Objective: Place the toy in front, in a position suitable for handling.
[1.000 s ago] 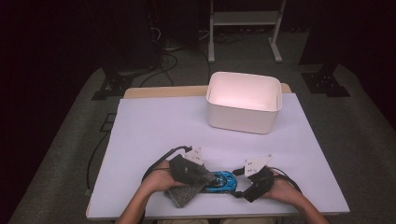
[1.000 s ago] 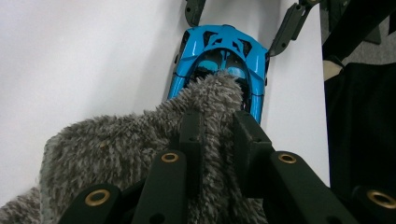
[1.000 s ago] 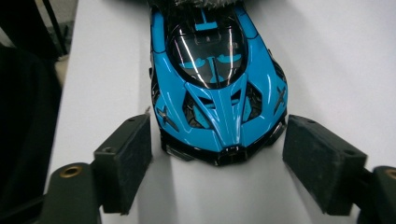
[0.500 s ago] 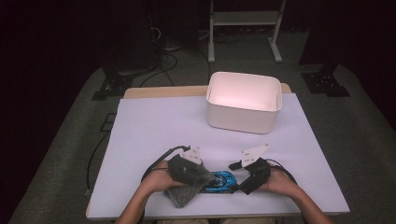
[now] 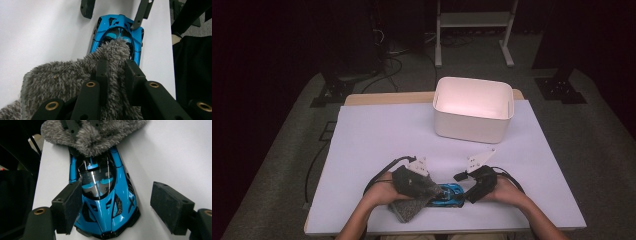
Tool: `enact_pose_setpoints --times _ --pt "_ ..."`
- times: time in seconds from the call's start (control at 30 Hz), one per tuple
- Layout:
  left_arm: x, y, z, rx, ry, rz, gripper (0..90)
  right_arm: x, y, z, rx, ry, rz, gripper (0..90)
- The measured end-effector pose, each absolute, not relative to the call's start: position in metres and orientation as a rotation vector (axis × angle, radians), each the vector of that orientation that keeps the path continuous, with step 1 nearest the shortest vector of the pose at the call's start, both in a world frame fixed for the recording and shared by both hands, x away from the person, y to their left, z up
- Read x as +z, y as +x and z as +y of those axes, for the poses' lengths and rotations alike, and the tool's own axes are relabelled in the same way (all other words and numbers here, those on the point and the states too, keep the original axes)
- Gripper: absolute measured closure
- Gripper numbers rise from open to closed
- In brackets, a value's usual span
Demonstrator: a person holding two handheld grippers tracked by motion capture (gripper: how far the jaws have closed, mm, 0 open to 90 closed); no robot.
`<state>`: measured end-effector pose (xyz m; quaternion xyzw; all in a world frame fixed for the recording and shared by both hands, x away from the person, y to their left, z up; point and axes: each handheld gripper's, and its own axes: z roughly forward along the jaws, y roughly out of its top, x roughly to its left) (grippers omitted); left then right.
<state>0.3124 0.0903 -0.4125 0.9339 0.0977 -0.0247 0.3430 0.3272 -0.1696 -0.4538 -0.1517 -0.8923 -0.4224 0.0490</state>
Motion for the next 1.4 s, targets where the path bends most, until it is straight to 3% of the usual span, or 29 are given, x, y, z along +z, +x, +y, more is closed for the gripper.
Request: enact_pose_setpoints --times 0.27,0.33,0.73,1.2,1.4 --pt "-0.408 0.311 0.088 -0.04 2.45 0.247 74.4 -0.462 0.334 -0.169 -1.271 -0.55 -2.59 27.9" --pt "-0.407 0.311 0.088 -0.034 2.453 0.245 73.8 -0.462 0.334 -0.169 -1.262 -0.548 -2.571 34.5" --pt "-0.394 0.315 0.089 0.002 2.422 0.283 73.7 -0.462 0.325 -0.171 -1.311 -0.56 -2.594 35.1" --pt "-0.393 0.347 0.076 -0.106 2.496 0.332 66.6 -0.454 0.304 -0.17 -1.412 -0.466 -2.752 36.3" --pt "-0.399 0.345 0.074 -0.206 2.486 0.324 70.7 -0.45 0.291 -0.169 -1.453 -0.398 -2.854 37.4"
